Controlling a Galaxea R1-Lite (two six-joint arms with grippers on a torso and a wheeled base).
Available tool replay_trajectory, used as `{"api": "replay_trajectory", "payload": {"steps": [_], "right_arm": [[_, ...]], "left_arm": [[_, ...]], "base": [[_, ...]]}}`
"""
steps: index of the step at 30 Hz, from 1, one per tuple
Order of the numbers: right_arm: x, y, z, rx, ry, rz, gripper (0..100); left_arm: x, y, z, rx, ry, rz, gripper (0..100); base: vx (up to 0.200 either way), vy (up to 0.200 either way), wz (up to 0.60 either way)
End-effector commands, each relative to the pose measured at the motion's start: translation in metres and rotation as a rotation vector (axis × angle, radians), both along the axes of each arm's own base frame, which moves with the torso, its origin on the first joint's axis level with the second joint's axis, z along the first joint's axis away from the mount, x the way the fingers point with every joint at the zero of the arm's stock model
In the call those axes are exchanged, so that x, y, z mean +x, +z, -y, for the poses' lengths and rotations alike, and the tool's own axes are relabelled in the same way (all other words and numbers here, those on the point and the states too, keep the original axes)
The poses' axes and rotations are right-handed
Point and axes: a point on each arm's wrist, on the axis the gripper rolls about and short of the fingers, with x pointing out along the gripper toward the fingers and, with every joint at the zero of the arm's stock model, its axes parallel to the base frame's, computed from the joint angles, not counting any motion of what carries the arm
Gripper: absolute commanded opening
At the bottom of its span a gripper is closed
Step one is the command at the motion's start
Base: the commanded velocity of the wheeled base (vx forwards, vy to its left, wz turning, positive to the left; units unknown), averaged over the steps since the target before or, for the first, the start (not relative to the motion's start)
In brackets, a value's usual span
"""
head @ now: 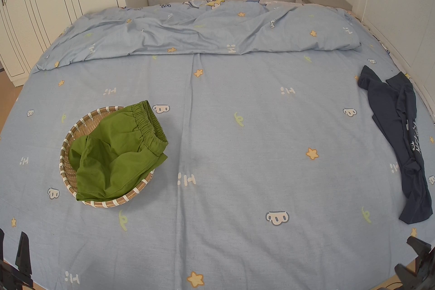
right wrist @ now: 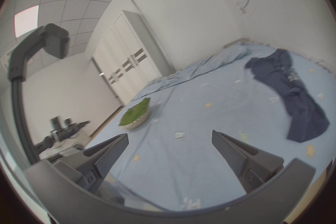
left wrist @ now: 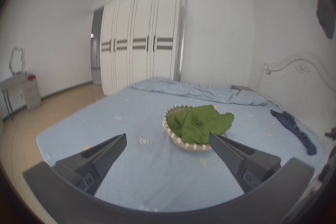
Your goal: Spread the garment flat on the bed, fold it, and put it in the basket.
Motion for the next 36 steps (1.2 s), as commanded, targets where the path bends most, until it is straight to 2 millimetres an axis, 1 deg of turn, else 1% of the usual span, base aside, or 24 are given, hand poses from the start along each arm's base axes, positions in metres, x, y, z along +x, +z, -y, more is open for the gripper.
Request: {"api": "replay_trajectory", "payload": {"steps": [1,2,3,4,7,10,11,13,14,15,17,19,20,21,24,27,36], "right_arm": [[-0.002,-0.007,0.005,-0.022,-0.280,0.047,100],[-0.002,-0.006,0.005,-0.022,-0.283,0.048,100],[0.000,-0.008,0.007,-0.022,-0.369,0.070,100],[0.002,-0.008,0.008,-0.020,-0.429,0.094,100],[0.006,-0.011,0.011,-0.032,-0.550,0.162,100],[0.006,-0.010,0.011,-0.042,-0.568,0.172,100],[0.006,-0.013,0.014,-0.130,-0.690,0.161,100],[0.006,-0.013,0.016,-0.191,-0.762,0.157,100],[0.006,-0.013,0.016,-0.236,-0.766,0.163,100],[0.006,-0.013,0.016,-0.236,-0.766,0.163,100],[0.006,-0.013,0.016,-0.358,-0.752,0.184,100],[0.006,-0.013,0.015,-0.399,-0.727,0.196,100],[0.006,-0.013,0.014,-0.411,-0.672,0.215,100],[0.006,-0.013,0.013,-0.397,-0.619,0.221,100],[0.006,-0.015,0.012,-0.311,-0.570,0.185,100],[0.006,-0.020,0.011,-0.315,-0.500,0.148,100],[0.006,-0.020,0.011,-0.311,-0.507,0.153,100]], "left_arm": [[0.008,-0.027,-0.001,0.177,0.060,-0.029,100],[0.008,-0.027,-0.001,0.177,0.055,-0.029,100],[0.008,-0.027,0.001,0.173,-0.035,-0.017,100],[0.009,-0.027,0.002,0.171,-0.075,-0.016,100],[0.009,-0.027,0.002,0.170,-0.085,-0.021,100],[0.009,-0.027,0.002,0.167,-0.087,-0.020,100],[0.009,-0.027,0.002,0.141,-0.089,-0.016,100],[0.009,-0.028,0.002,0.118,-0.090,-0.013,100],[0.009,-0.027,0.002,0.105,-0.094,-0.009,100],[0.009,-0.027,0.002,0.105,-0.094,-0.009,100],[0.009,-0.028,0.002,0.084,-0.101,-0.011,100],[0.009,-0.028,0.002,0.085,-0.102,-0.011,100],[0.009,-0.028,0.002,0.085,-0.102,-0.011,100],[0.009,-0.028,0.002,0.085,-0.101,-0.011,100],[0.009,-0.028,0.002,0.084,-0.102,-0.009,100],[0.009,-0.028,0.002,0.082,-0.102,-0.009,100],[0.009,-0.028,0.002,0.082,-0.102,-0.009,100]], "base": [[0.000,0.000,0.00],[0.000,0.000,0.00],[0.000,0.000,0.00],[0.000,0.000,0.00],[0.000,0.000,0.00],[0.000,0.000,0.00],[0.000,0.000,0.00],[0.000,0.000,0.00],[0.000,0.000,0.00],[0.000,0.000,0.00],[0.000,0.000,0.00],[0.000,0.000,0.00],[0.000,0.000,0.00],[0.000,0.000,0.00],[0.000,0.000,0.00],[0.000,0.000,0.00],[0.000,0.000,0.00]]}}
